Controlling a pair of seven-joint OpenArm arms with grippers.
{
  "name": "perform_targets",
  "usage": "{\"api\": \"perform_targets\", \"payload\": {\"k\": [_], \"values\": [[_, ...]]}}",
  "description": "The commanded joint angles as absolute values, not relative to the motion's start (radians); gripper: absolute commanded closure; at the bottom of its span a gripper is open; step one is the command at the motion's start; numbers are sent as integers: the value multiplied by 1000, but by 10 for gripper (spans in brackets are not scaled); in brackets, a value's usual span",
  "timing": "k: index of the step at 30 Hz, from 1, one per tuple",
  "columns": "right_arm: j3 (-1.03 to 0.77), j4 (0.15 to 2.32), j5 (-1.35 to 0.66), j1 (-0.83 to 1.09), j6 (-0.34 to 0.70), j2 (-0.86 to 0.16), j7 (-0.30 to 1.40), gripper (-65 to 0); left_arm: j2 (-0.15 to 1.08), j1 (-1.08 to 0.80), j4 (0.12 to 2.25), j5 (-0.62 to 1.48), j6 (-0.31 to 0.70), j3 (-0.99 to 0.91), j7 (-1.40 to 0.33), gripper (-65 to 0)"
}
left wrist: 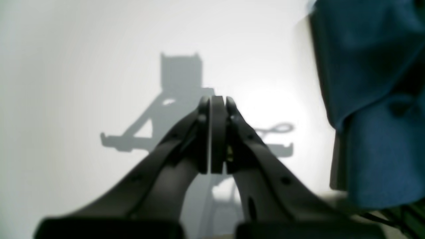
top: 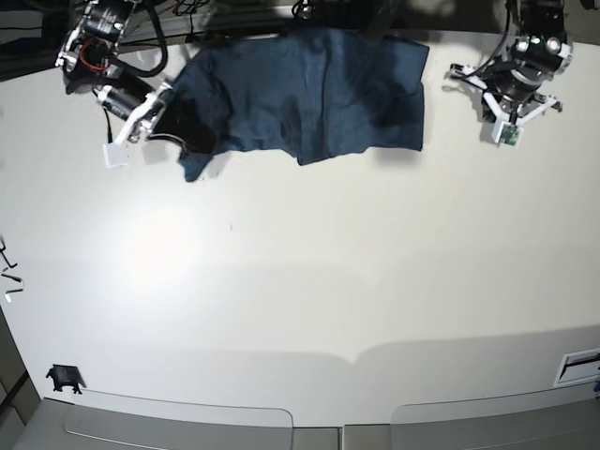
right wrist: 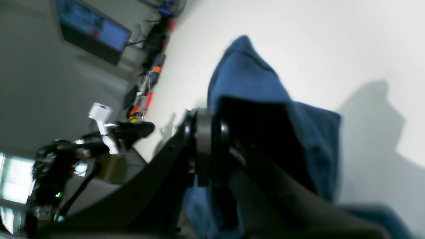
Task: Fold the T-shirt properly
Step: 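Grasp the folded end beside the right gripper and lift it, then fold the held end over onto the shirt bundle with the right gripper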
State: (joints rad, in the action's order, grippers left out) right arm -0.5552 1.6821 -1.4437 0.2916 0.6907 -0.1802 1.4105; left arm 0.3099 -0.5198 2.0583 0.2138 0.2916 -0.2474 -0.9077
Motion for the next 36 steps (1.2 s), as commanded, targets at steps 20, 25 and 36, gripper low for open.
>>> {"api": "perform_targets", "payload": {"k": [20, 25, 36], "values": [[49, 1797, -928, 279, 698, 54, 1203, 0, 319, -521, 2077, 245, 292, -262, -892, 0], [107, 1797, -875, 260, 698, 106, 1180, 0, 319, -521, 2077, 245, 292, -262, -893, 0], [207, 1797, -582, 213, 670, 157, 1051, 0, 319, -521, 2077, 245, 292, -262, -892, 0]]}}
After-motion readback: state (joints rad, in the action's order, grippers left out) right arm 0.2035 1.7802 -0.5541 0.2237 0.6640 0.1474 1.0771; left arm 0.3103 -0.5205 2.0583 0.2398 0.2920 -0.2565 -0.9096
